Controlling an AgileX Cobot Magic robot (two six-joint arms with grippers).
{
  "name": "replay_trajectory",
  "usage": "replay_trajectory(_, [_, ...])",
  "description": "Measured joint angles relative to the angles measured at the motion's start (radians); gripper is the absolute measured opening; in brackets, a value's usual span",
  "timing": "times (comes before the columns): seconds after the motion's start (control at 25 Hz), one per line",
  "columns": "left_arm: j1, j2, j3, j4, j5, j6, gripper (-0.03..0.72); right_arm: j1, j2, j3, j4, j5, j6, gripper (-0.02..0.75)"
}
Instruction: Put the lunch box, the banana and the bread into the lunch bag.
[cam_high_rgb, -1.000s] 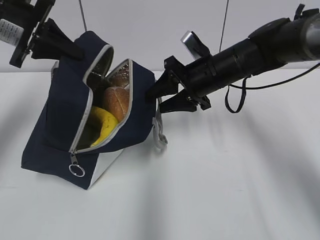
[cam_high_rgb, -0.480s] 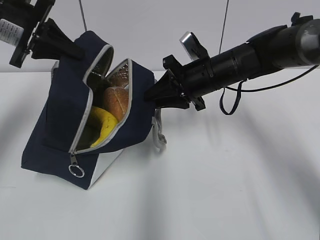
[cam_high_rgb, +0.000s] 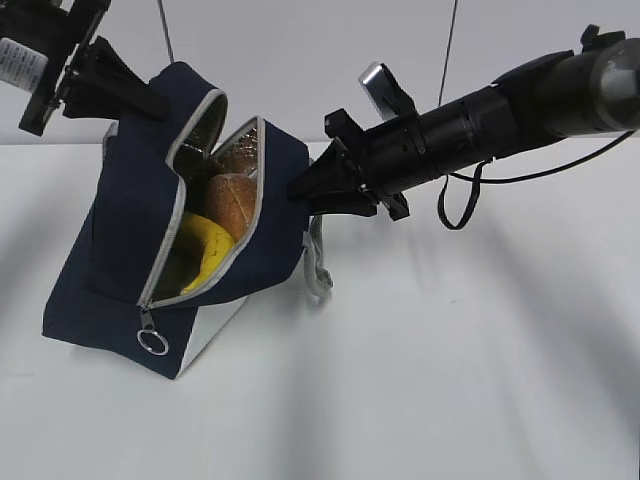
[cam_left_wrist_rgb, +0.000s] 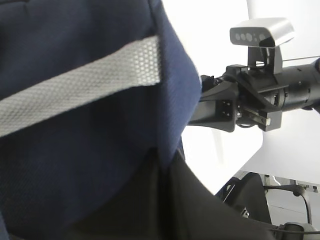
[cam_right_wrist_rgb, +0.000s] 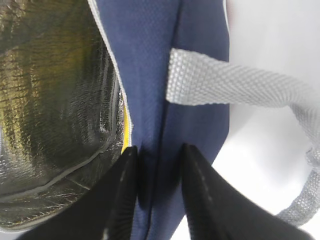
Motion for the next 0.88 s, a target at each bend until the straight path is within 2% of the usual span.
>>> replay_trajectory(0.76, [0.000,0.000,0.000,0.000,0.000,0.000,-0.001,0.014,0.020,0.000,0.004,-0.020,-0.009,0.239])
replay_trajectory(0.88, [0.000,0.000,0.000,0.000,0.000,0.000,-0.001,0.025,0.031,-0.003,0.017,-0.021,-0.010,0.200])
